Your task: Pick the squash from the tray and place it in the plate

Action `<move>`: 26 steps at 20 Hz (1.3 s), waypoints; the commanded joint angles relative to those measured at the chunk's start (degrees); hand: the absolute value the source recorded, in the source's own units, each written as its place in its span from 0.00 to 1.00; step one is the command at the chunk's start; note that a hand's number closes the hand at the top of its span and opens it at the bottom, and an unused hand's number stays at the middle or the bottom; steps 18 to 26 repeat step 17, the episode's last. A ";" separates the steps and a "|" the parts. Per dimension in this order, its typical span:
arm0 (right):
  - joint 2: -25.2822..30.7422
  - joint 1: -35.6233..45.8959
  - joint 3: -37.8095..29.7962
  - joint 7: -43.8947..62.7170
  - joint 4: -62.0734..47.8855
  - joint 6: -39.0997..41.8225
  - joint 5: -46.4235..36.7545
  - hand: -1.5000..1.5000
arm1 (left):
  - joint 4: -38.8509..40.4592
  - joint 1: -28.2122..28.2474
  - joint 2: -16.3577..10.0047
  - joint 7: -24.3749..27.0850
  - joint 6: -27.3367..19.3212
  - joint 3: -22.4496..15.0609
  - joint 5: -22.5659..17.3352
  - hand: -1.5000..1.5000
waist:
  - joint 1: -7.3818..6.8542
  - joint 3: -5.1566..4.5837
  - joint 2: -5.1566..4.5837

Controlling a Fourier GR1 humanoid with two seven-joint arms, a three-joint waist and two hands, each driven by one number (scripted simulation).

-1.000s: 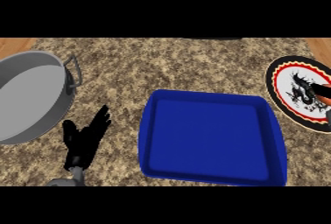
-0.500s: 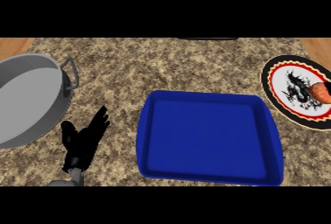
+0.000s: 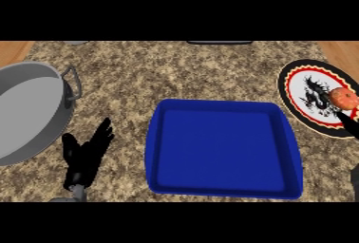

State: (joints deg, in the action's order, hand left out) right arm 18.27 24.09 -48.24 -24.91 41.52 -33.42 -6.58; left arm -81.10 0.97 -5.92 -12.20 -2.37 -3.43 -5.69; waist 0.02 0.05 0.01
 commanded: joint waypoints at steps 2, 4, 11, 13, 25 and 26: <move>-7.21 -8.65 6.19 4.34 13.45 2.78 0.37 0.00 | -3.82 2.07 0.69 -1.82 -0.72 -0.50 0.16 0.50 | 0.47 -0.13 0.32; -7.95 -13.45 7.97 5.88 18.26 3.29 0.40 0.00 | -1.06 0.76 0.79 -0.58 -0.86 -0.41 1.40 0.50 | 0.49 -0.11 0.21; -12.14 -25.02 14.31 11.87 30.75 2.02 -2.98 0.00 | -4.98 0.74 0.76 -4.18 -0.22 0.21 0.36 0.50 | 0.14 -0.06 0.09; -16.39 -26.31 16.84 10.68 31.96 -1.11 -4.67 0.00 | -4.85 1.70 -1.45 -3.46 2.45 1.71 -0.77 0.50 | 0.05 -0.06 0.08; -16.62 -27.60 21.61 18.12 36.93 -4.11 -8.29 0.00 | -2.72 1.31 1.20 -1.36 0.22 0.68 1.90 0.50 | 0.02 -0.06 0.03; -16.62 -27.60 21.61 18.12 36.93 -4.11 -8.29 0.00 | -2.72 1.31 1.20 -1.36 0.22 0.68 1.90 0.50 | 0.02 -0.06 0.03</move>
